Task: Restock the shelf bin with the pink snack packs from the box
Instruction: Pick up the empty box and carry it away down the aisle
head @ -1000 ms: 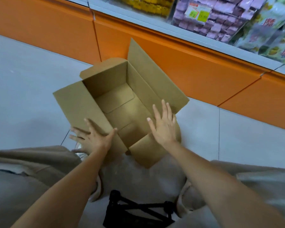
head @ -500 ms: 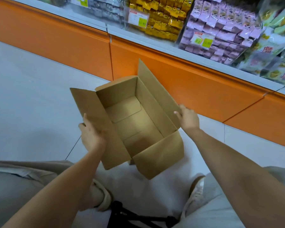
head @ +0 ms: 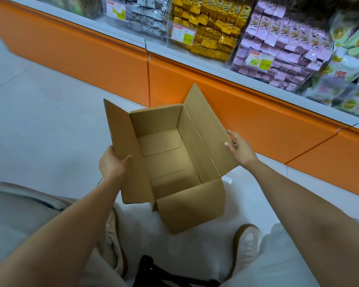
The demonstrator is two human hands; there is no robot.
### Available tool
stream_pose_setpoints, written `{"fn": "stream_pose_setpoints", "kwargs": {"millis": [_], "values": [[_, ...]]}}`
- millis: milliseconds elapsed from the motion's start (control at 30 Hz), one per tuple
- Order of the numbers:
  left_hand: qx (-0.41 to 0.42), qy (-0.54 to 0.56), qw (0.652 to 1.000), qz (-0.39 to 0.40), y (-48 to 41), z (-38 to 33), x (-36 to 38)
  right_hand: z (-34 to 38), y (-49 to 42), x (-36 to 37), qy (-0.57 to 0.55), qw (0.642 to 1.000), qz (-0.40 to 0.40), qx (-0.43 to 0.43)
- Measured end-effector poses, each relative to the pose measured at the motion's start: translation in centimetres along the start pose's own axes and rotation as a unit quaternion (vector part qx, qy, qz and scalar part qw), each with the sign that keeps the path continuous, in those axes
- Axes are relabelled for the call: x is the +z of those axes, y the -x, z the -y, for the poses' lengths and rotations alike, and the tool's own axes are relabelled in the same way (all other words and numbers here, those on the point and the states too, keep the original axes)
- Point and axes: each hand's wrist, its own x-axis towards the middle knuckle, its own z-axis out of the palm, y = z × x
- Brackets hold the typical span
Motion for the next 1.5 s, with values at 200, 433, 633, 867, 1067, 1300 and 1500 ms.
{"fn": "stream_pose_setpoints", "kwargs": {"millis": [200,433,633,867,1067,1300,1500], "values": [[0.008,-0.049,0.999,-0.009,-3.1,-0.4,-0.6,1.2,-5.3,0.5,0.012,0.996,0.089,-0.015],[-0.035,-0.085,0.996,-0.013,-5.8,-0.8,-0.8,0.5,-8.4,1.4,0.026,0.995,0.093,-0.016],[-0.072,-0.068,0.995,-0.015,-5.6,-1.7,-0.8,0.7,-8.7,1.2,0.011,0.993,0.12,0.011],[-0.135,-0.073,0.988,0.001,-3.8,-4.0,-1.8,2.6,-8.6,0.7,-0.001,0.987,0.144,0.067],[-0.182,-0.057,0.982,-0.011,-1.4,-8.0,-5.7,6.7,-8.2,-1.6,0.003,0.977,0.196,0.083],[-0.217,-0.044,0.975,-0.024,2.6,-13.7,-13.9,15.5,-7.2,-7.0,0.016,0.965,0.255,0.062],[-0.231,-0.016,0.969,-0.086,6.2,-19.8,-22.0,25.6,-7.5,-13.1,0.022,0.963,0.269,-0.003]]}}
